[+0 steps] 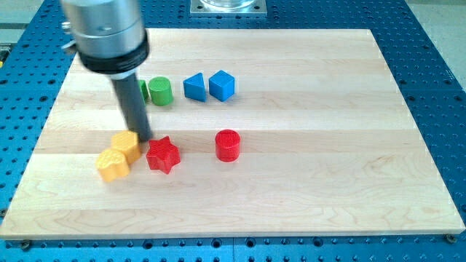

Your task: Move the red star into the red circle

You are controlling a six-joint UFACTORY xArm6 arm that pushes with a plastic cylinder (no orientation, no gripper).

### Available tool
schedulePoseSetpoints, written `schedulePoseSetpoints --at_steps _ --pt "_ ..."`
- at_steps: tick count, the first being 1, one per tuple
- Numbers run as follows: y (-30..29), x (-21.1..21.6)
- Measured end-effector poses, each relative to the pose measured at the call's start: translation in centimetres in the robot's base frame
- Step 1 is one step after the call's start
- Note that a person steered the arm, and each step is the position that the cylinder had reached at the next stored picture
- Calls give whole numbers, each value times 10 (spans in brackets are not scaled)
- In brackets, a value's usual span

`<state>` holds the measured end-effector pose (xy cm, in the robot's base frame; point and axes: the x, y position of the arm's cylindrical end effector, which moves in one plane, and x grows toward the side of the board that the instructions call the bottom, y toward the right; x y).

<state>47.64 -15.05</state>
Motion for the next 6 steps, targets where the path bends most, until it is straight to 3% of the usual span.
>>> schedulePoseSetpoints --at_steps 3,4,5,6 --pt "-23 27" --pt "22 30" --pt "113 33" --pt "97 31"
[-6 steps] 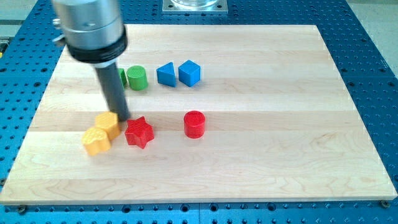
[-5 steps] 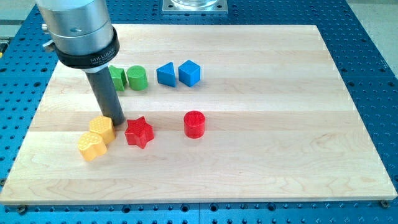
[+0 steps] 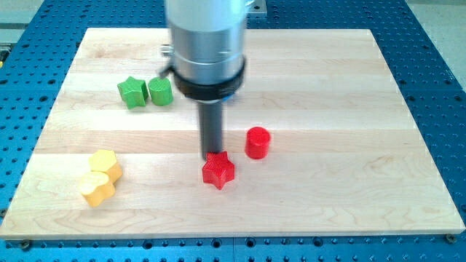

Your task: Move the red star into the red circle

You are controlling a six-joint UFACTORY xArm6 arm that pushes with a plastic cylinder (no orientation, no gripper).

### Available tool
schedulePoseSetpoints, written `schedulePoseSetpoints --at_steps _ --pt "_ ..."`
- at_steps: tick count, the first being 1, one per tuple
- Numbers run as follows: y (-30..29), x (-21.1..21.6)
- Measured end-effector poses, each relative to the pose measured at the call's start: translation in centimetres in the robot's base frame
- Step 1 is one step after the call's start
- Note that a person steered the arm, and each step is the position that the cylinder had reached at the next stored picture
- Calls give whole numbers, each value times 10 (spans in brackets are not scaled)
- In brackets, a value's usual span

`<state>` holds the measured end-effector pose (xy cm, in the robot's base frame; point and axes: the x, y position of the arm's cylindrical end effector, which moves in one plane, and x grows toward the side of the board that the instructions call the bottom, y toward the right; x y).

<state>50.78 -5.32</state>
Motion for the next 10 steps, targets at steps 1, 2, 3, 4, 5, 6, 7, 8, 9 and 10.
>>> schedulePoseSetpoints --at_steps 1,2,3,4,5,6,7,8,9,10 --pt "-53 15" --pt "-52 47" --pt "-15 59" --pt "24 48" --pt "56 40" --pt "87 23" --pt "108 31" --pt "164 -6" --pt "191 -71" --pt "164 -83"
